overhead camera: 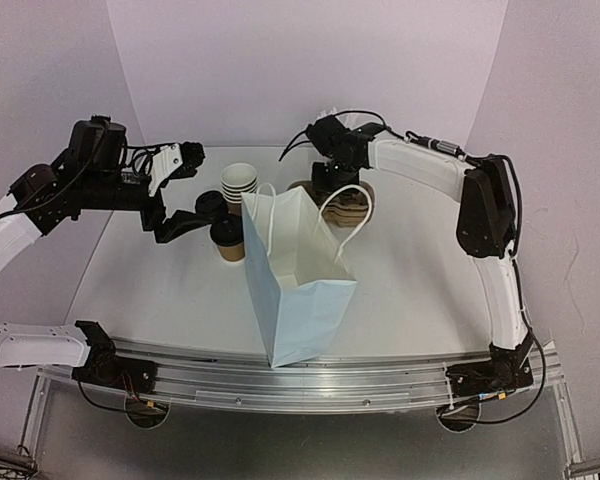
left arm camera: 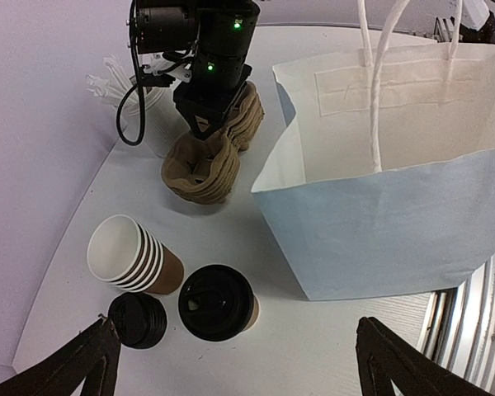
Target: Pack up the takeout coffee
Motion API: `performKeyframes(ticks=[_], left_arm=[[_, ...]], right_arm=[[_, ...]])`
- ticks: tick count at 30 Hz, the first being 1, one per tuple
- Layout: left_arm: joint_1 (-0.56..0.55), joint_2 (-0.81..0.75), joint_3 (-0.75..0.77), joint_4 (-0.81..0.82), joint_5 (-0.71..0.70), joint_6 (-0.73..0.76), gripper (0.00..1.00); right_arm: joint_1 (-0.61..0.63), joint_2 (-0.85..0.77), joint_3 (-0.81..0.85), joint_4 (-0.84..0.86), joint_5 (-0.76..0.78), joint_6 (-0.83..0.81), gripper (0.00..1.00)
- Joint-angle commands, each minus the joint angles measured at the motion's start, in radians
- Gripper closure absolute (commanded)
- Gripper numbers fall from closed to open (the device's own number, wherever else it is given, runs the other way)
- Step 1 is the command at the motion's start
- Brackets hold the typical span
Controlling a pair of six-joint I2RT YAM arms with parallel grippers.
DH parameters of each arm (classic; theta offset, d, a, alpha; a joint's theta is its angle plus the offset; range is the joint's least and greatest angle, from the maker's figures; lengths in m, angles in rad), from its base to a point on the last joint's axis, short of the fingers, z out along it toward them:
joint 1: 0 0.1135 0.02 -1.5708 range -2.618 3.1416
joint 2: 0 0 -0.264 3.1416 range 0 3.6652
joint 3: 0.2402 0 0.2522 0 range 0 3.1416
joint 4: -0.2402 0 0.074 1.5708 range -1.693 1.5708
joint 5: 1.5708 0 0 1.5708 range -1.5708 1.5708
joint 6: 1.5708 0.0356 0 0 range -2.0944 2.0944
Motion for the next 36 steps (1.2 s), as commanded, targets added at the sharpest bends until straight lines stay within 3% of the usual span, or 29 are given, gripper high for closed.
performKeyframes(ticks=[1,10,22,36], left_arm=[[0.006,0.011,0.050,0.018,0.004,-0.014,0.01],[0.006,0.015,0.048,0.023,0.007,-0.009,0.01],[0.005,0.003,0.035,0.028,0.004,-0.005,0.01],[0.006,-0.001,0.025,0.050,0.012,-0.019,0.01]], right_arm=[[-0.003,0.034,0.031,-0.018,0.050,0.017,0.66],[-0.003,0.059,0.045,-0.021,0.092,0.016,0.68],[-0.003,0.084,0.085,-0.027,0.103,0.001,1.00],[0.005,0.006,0.131,-0.077,0.132,-0.029,1.00]])
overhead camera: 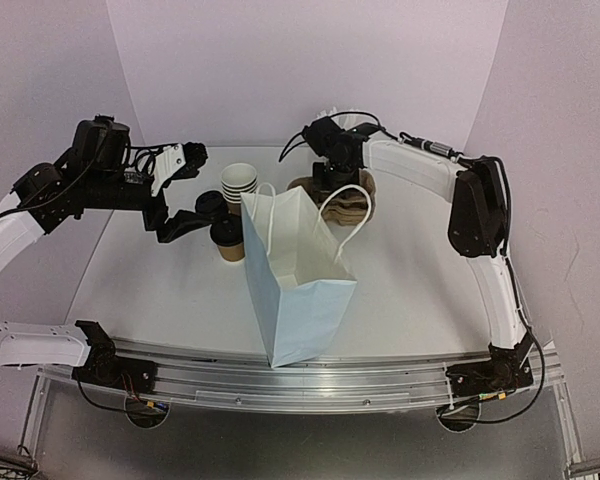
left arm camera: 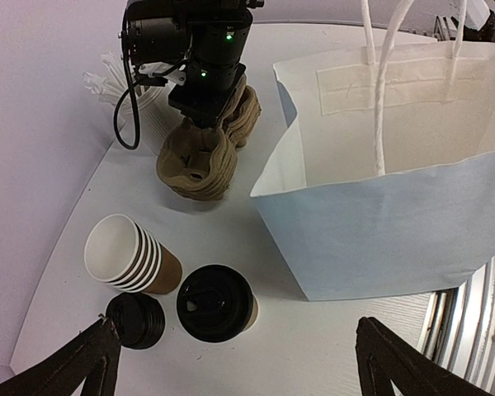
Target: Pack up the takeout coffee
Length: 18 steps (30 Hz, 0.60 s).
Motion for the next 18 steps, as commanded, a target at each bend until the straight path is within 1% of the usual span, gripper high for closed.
performKeyframes(ticks=[1,13,15,18], left_arm=[[0.005,-0.017,0.026,0.047,0.012,-0.022,0.01],[0.005,-0.031,0.026,0.077,0.038,-0.073,0.01],[0.004,-0.033,0.025,0.093,0.038,-0.100,0.01],[0.007,-0.022,0.039,0.125,0.016,-0.175,0.02]], right_arm=[[0.004,-0.073,0.056,-0.036,0.026,-0.020,1.00],[0.004,-0.168,0.048,-0.042,-0.010,-0.056,1.00],[0.004,-0.186,0.058,-0.042,-0.013,-0.079,1.00],[0.003,-0.223,0.089,-0.039,-0.038,-0.174,1.00]])
